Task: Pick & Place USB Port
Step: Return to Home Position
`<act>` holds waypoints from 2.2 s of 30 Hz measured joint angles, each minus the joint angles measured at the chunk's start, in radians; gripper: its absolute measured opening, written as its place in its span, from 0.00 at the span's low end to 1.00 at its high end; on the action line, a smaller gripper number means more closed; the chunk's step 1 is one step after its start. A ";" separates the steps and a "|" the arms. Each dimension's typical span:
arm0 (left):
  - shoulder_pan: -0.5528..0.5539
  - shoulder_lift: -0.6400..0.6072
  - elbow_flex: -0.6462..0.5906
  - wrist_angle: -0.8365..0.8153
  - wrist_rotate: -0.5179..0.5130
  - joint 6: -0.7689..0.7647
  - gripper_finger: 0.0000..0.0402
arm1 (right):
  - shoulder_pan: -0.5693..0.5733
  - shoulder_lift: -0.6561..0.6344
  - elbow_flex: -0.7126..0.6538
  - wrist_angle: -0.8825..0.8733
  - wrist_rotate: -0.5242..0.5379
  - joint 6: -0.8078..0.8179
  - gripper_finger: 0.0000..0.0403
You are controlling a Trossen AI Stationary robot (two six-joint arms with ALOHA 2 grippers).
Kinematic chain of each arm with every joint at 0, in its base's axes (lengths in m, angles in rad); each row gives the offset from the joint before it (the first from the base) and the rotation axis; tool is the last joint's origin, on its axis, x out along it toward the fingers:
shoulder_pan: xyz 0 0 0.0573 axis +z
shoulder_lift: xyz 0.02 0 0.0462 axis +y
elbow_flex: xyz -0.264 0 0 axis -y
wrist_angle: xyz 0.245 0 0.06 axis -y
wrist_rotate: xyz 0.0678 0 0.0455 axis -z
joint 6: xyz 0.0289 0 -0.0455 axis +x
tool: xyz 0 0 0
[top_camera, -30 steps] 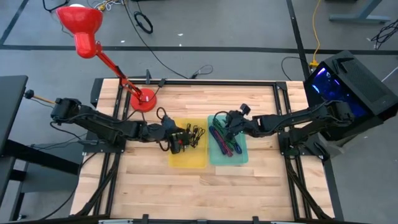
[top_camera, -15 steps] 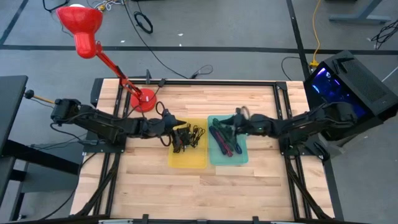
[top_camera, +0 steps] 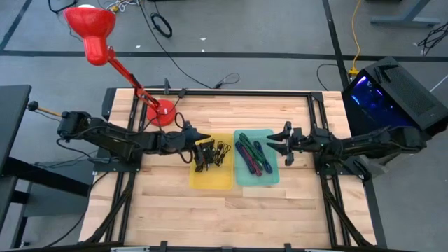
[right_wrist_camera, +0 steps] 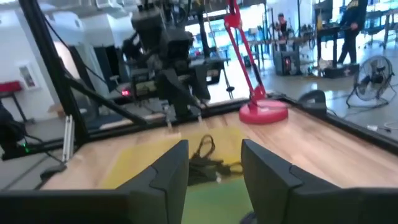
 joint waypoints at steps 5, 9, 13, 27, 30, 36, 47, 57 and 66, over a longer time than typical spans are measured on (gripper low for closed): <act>0.002 0.000 0.000 0.029 0.000 0.037 0.34 | -0.007 -0.068 -0.005 -0.094 0.002 -0.028 0.37; 0.022 0.000 0.000 0.138 0.031 0.167 0.34 | -0.020 -0.088 -0.005 -0.114 0.000 -0.056 0.37; 0.088 0.000 0.000 0.233 0.127 0.249 0.34 | -0.046 -0.102 -0.005 -0.149 -0.047 -0.077 0.37; 0.243 -0.031 -0.341 0.617 0.265 0.080 0.34 | -0.119 -0.199 -0.005 -0.325 -0.077 -0.039 0.37; 0.243 -0.070 -0.442 0.756 0.273 0.077 0.34 | -0.130 -0.203 -0.004 -0.361 -0.075 -0.040 0.37; 0.244 -0.212 -0.557 0.754 0.262 0.057 0.34 | -0.141 -0.203 -0.004 -0.431 -0.066 -0.031 0.37; 0.244 -0.493 -0.557 0.299 0.266 0.048 0.34 | -0.141 -0.203 -0.004 -0.443 -0.044 -0.042 0.37; 0.244 -0.661 -0.557 0.176 0.295 0.077 0.34 | -0.141 -0.203 -0.004 -0.452 0.004 -0.063 0.37; 0.244 -0.706 -0.557 0.112 0.292 -0.088 0.34 | -0.140 -0.203 -0.004 -0.469 0.127 0.024 0.37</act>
